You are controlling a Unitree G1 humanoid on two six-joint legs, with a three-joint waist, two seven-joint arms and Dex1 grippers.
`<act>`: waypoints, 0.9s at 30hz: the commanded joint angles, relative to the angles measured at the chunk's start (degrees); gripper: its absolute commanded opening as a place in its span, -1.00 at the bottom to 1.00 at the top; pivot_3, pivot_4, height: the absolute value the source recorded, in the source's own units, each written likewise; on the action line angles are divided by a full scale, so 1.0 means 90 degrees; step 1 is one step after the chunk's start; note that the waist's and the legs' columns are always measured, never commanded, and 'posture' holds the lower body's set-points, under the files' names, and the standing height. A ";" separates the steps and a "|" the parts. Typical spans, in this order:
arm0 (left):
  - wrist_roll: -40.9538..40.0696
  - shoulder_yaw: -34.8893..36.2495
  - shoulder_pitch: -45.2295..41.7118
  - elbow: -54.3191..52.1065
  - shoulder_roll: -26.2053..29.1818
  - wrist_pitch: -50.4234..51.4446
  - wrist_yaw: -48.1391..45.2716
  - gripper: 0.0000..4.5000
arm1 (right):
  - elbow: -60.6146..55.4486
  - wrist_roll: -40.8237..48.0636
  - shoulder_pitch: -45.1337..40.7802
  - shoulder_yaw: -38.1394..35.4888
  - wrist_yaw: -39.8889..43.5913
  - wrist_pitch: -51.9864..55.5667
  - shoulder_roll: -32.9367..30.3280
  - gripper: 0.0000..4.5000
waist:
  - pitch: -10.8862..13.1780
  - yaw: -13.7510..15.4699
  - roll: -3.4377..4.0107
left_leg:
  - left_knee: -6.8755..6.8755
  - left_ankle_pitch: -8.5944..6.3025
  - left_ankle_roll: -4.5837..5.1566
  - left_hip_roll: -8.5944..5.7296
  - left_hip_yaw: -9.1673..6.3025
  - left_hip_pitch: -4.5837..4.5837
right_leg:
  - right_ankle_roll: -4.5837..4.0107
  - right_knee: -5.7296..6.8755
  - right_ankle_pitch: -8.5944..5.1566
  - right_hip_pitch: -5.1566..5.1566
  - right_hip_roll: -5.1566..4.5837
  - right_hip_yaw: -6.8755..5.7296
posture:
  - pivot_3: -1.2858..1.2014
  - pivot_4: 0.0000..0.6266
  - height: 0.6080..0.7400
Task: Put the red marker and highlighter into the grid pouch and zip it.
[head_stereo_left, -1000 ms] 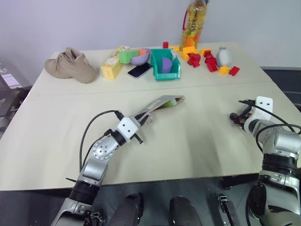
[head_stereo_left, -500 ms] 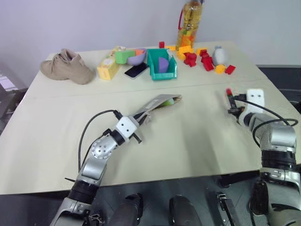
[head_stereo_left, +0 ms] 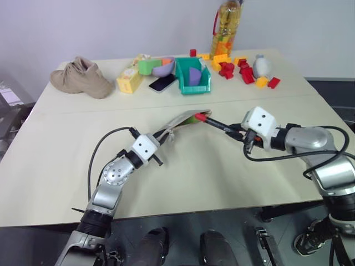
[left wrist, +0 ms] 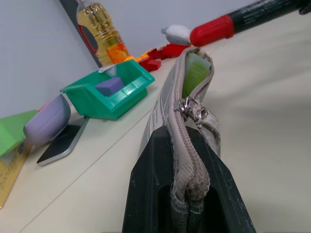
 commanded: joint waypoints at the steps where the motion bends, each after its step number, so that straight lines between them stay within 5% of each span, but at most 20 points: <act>1: -0.0043 0.0032 -0.0063 -0.0138 0.0027 -0.0140 -0.0039 -1.00 | -0.0149 -0.0204 -0.0108 0.0052 0.0045 -0.0144 -0.0125 -0.83 | 0.0000 0.0001 0.0000 | 0.0000 0.0000 0.0000 0.0000 0.0000 0.0000 | 0.0000 0.0000 0.0000 0.0000 0.0000 0.0000 | 0.03 -0.52 1.00; 26: -0.0020 -0.0559 -0.0219 -0.0344 0.0222 -0.0567 -0.1023 -1.00 | 0.0508 -0.2441 -0.1593 0.1768 0.1039 -0.1894 -0.0102 -0.83 | 0.0000 -0.0010 0.0000 | -0.0001 0.0000 -0.0001 0.0000 0.0000 -0.0001 | 0.0000 -0.0001 0.0000 -0.0003 0.0000 0.0000 | 0.03 -0.52 1.00; 27: -0.0026 -0.0546 -0.0221 -0.0349 0.0220 -0.0551 -0.1017 -1.00 | 0.0532 -0.2451 -0.1626 0.1757 0.1061 -0.1896 -0.0059 -0.61 | 0.0000 -0.0007 0.0000 | -0.0002 0.0000 -0.0001 0.0000 0.0000 -0.0001 | 0.0000 -0.0001 0.0000 -0.0003 0.0000 0.0000 | 0.03 -0.52 1.00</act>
